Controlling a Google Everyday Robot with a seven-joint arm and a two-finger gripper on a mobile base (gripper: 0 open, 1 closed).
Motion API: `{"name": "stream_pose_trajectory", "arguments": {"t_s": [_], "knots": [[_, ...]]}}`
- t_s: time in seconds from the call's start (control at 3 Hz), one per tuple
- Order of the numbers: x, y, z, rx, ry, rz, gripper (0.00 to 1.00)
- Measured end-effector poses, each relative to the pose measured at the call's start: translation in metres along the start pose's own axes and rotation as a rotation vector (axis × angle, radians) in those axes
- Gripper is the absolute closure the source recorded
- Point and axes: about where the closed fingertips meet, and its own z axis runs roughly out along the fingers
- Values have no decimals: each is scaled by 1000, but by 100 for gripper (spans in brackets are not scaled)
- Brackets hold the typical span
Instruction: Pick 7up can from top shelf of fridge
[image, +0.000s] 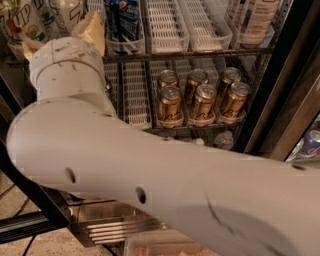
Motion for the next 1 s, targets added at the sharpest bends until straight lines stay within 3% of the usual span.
{"name": "stream_pose_trajectory", "arguments": {"t_s": [0.33,1.0], "knots": [[11,1,9,13,16,20,34],[9,-2,23,33,-5,33,34]]}}
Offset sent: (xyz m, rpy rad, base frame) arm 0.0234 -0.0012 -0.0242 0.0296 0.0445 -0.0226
